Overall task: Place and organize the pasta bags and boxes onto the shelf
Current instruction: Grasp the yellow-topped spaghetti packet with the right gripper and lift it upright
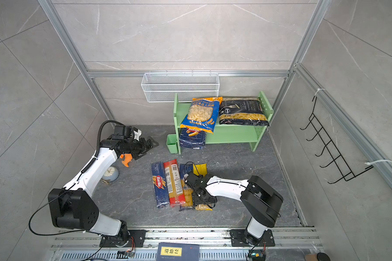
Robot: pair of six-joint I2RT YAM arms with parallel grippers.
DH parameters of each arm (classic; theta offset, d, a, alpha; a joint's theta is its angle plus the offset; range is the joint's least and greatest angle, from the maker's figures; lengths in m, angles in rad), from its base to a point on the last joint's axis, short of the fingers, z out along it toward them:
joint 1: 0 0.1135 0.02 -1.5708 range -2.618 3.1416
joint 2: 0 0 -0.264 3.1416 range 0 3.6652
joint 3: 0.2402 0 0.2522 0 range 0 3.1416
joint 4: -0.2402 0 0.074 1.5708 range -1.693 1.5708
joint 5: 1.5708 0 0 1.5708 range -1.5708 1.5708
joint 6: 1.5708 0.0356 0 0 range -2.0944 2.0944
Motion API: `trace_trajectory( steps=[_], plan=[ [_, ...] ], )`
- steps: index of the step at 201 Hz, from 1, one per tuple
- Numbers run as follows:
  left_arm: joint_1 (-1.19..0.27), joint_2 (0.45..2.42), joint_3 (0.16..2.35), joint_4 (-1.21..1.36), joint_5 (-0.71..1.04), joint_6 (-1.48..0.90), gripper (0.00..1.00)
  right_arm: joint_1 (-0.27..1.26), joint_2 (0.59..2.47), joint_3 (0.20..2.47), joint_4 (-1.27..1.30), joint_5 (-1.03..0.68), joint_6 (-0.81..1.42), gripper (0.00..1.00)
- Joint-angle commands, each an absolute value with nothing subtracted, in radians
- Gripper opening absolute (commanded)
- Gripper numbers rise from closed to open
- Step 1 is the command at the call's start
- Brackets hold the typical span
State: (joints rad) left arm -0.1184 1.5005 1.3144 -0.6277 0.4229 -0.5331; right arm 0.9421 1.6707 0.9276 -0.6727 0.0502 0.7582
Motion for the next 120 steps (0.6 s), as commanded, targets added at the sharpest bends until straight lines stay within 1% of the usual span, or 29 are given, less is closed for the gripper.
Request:
trace_trajectory(
  steps=[1, 17, 34, 69, 120],
  plan=[
    [-0.114, 1.523, 1.357, -0.620, 0.449, -0.509, 1.00, 0.943, 1.720, 0.828, -0.662, 0.025, 0.808, 0.46],
    [-0.112, 1.539, 1.365, -0.607, 0.458, -0.519, 0.99, 0.943, 1.644, 0.785, -0.644, 0.026, 0.823, 0.31],
    [-0.114, 1.555, 1.373, -0.593, 0.463, -0.526, 0.99, 0.942, 1.506, 0.722, -0.609, 0.025, 0.846, 0.24],
    [-0.114, 1.586, 1.394, -0.567, 0.468, -0.543, 0.99, 0.909, 1.232, 0.634, -0.570, 0.015, 0.843, 0.17],
    [-0.114, 1.625, 1.436, -0.555, 0.480, -0.568, 0.99, 0.814, 1.006, 0.611, -0.569, -0.056, 0.803, 0.11]
  ],
)
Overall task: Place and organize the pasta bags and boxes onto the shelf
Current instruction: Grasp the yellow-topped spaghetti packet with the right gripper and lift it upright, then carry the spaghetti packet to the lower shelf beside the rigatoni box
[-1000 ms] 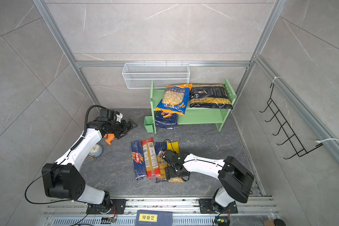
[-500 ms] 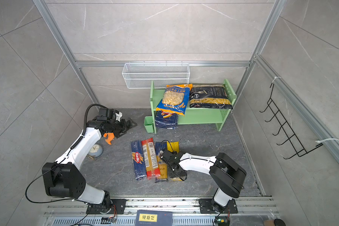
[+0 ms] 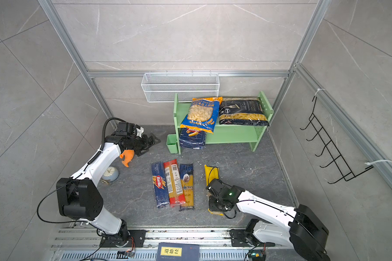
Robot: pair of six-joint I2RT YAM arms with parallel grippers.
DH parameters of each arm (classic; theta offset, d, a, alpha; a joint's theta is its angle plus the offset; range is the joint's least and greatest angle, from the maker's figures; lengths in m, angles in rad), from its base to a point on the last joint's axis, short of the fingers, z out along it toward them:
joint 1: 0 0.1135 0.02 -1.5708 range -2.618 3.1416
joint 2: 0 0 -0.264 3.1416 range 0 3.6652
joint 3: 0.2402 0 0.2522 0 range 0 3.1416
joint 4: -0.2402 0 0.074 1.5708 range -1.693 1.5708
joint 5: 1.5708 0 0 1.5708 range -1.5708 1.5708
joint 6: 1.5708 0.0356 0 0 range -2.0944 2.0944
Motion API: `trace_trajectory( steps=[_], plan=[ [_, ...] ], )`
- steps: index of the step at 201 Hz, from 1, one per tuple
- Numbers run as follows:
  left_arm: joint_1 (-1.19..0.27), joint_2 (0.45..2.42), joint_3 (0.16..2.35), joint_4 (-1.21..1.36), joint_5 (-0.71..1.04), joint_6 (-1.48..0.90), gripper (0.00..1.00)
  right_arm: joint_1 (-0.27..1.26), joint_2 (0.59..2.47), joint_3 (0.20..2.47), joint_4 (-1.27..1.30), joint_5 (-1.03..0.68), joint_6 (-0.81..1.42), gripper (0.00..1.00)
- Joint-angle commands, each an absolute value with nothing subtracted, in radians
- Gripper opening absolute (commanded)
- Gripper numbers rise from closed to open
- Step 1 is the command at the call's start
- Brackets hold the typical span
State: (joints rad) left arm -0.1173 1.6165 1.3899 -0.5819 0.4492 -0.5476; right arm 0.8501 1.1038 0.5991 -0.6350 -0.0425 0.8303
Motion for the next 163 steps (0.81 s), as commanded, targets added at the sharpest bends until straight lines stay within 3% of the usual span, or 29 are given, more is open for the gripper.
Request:
trace_trajectory(
  steps=[1, 64, 163],
  plan=[
    [-0.114, 1.625, 1.437, -0.554, 0.480, -0.569, 0.99, 0.812, 1.002, 0.612, -0.568, -0.058, 0.803, 0.11],
    [-0.115, 1.632, 1.460, -0.559, 0.485, -0.584, 0.99, 0.705, 0.891, 0.697, -0.608, -0.111, 0.728, 0.11],
    [-0.115, 1.607, 1.464, -0.554, 0.482, -0.578, 0.98, 0.640, 1.114, 0.992, -0.694, -0.018, 0.531, 0.10]
  ],
)
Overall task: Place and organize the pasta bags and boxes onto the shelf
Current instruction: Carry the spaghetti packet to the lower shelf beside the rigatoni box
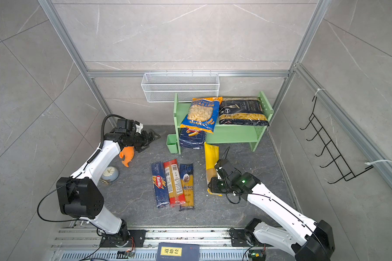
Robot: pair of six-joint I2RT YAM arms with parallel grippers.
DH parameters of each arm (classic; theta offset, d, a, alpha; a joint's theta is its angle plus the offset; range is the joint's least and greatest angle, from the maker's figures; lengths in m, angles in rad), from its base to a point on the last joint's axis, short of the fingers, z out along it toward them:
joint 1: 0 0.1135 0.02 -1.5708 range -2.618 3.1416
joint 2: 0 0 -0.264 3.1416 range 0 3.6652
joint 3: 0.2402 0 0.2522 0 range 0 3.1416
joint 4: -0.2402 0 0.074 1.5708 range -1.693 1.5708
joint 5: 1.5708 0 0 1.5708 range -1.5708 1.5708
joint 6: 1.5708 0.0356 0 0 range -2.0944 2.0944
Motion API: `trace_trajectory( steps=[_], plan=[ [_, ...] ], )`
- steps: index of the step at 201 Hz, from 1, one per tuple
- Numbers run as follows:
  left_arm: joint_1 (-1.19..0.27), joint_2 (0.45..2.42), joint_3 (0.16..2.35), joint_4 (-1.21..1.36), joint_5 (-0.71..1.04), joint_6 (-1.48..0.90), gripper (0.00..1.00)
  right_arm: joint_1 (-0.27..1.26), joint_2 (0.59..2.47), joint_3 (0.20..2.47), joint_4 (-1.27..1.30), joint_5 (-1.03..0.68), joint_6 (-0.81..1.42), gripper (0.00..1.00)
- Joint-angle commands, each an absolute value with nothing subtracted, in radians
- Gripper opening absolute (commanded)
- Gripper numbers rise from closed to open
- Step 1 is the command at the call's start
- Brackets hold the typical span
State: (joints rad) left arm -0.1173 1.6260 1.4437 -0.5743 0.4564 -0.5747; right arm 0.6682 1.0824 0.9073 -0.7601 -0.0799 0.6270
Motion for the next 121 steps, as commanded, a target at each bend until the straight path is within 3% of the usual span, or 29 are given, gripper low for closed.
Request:
trace_trajectory(
  steps=[1, 121],
  plan=[
    [-0.115, 1.606, 1.464, -0.553, 0.482, -0.580, 0.98, 0.639, 1.116, 0.994, -0.694, -0.017, 0.528, 0.10],
    [-0.102, 1.577, 1.494, -0.585, 0.473, -0.549, 0.99, 0.439, 1.400, 1.183, -0.548, -0.044, 0.367, 0.10]
  ],
)
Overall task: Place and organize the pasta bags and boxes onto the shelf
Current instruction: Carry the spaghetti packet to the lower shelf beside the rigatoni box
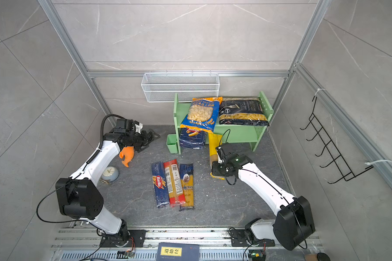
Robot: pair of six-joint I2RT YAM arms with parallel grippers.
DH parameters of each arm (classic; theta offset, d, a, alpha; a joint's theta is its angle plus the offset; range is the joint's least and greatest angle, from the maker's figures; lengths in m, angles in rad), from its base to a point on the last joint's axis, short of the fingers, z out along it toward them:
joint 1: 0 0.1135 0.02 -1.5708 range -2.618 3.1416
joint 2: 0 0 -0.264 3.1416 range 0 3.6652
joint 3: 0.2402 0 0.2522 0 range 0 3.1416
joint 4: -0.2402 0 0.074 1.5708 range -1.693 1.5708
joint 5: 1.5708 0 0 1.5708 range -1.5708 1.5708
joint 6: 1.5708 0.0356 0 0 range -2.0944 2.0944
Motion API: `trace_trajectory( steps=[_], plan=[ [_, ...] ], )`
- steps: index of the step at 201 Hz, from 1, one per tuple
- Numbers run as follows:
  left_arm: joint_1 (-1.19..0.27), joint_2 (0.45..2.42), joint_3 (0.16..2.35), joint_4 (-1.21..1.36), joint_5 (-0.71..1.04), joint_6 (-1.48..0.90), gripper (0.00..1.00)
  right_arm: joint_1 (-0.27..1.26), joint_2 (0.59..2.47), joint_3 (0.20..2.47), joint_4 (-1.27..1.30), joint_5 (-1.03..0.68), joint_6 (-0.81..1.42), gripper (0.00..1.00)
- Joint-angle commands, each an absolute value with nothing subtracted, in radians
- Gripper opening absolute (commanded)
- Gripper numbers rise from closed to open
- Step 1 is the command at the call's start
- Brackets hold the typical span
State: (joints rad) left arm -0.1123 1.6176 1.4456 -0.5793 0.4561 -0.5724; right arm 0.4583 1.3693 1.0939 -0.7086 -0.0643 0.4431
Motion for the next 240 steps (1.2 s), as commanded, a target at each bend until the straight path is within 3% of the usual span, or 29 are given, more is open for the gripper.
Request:
trace_trajectory(
  steps=[1, 134, 240],
  plan=[
    [-0.102, 1.578, 1.494, -0.585, 0.473, -0.549, 0.99, 0.438, 1.403, 1.185, -0.547, -0.043, 0.365, 0.10],
    [-0.030, 1.621, 1.610, -0.644, 0.485, -0.509, 0.99, 0.352, 1.760, 1.503, -0.417, -0.011, 0.293, 0.10],
    [0.012, 1.672, 1.651, -0.643, 0.525, -0.506, 0.98, 0.336, 1.860, 1.637, -0.486, 0.004, 0.287, 0.15]
  ],
)
